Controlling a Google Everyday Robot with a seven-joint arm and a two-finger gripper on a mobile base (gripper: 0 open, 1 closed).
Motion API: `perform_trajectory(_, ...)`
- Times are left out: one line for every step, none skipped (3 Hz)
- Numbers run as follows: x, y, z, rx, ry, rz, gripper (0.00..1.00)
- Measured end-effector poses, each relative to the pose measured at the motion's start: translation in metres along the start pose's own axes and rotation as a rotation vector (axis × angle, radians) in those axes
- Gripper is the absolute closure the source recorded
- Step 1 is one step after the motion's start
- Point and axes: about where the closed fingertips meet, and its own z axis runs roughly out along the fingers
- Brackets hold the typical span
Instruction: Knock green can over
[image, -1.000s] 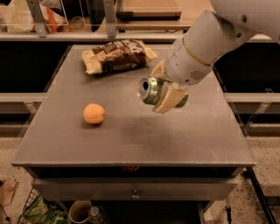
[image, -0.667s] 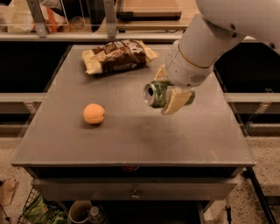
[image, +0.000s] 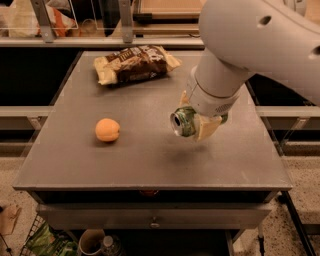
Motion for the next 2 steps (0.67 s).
perform_trajectory(0.000,0.014,0.016,-0.024,0.027,-0.021,1.00)
perform_trajectory(0.000,0.025,0.027,-0.045,0.035,-0.030,1.00)
